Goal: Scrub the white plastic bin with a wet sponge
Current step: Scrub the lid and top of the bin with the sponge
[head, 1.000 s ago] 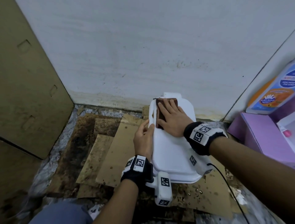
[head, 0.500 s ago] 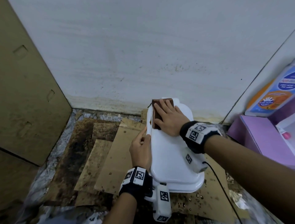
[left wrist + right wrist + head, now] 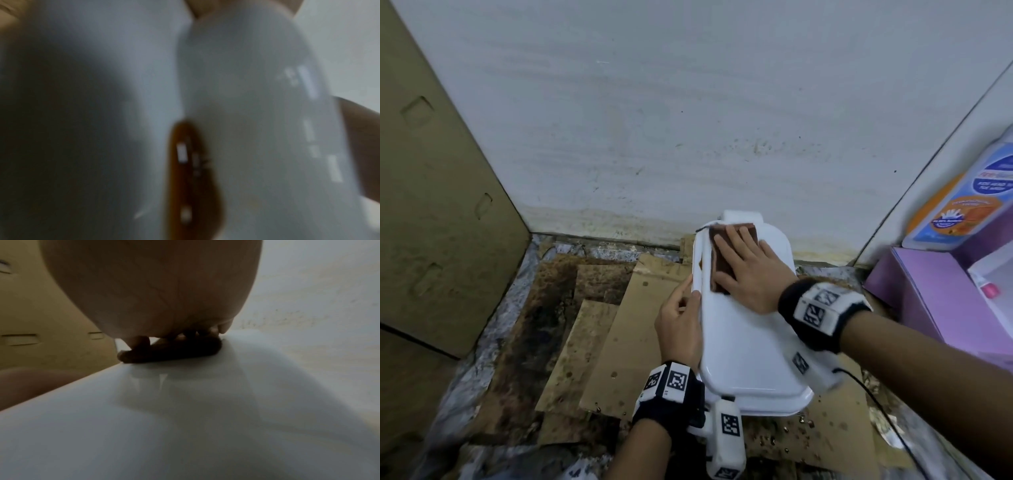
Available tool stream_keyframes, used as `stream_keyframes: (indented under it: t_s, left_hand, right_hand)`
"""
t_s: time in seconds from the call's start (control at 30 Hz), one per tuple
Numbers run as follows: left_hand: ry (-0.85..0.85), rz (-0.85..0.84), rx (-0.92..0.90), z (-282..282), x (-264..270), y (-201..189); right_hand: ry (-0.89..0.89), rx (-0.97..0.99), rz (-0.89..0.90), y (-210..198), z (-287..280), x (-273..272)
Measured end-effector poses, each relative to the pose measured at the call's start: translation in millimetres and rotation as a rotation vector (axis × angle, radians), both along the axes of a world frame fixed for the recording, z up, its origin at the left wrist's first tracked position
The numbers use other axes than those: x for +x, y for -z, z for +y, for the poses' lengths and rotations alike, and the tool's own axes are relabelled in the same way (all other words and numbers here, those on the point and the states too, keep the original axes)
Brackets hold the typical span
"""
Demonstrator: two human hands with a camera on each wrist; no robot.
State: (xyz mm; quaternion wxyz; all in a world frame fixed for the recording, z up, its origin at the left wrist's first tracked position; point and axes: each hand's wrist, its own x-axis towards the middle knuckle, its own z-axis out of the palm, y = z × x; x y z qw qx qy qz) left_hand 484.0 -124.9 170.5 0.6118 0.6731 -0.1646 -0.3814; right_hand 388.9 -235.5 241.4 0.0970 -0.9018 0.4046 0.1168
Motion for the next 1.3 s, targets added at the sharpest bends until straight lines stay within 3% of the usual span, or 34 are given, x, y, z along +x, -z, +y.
stream_keyframes:
  t_s: [0.2,0.5,0.8,1.13,1.3]
  left_hand:
    - [-0.006,0.016,-0.010,0,0,-1]
    - [0.002,-0.014,-0.001,3,-2,-8]
    - [-0.010,0.026,0.022,2,-2,-9]
    - [-0.006,-0.014,0.002,4,-2,-9]
    - [0.001,-0.028,-0.008,3,-2,-7]
  right_hand:
    - [0.073,-0.012,0.003,-6,-41,23]
    - [0.001,-0.003,-0.052,8,19,-17]
    - [0.083,0.013,-0.014,-2,-49,18]
    - [-0.151,-0.022,-0.003,4,37,-32]
    - [-0.080,-0.024,-0.019,0,-10,0]
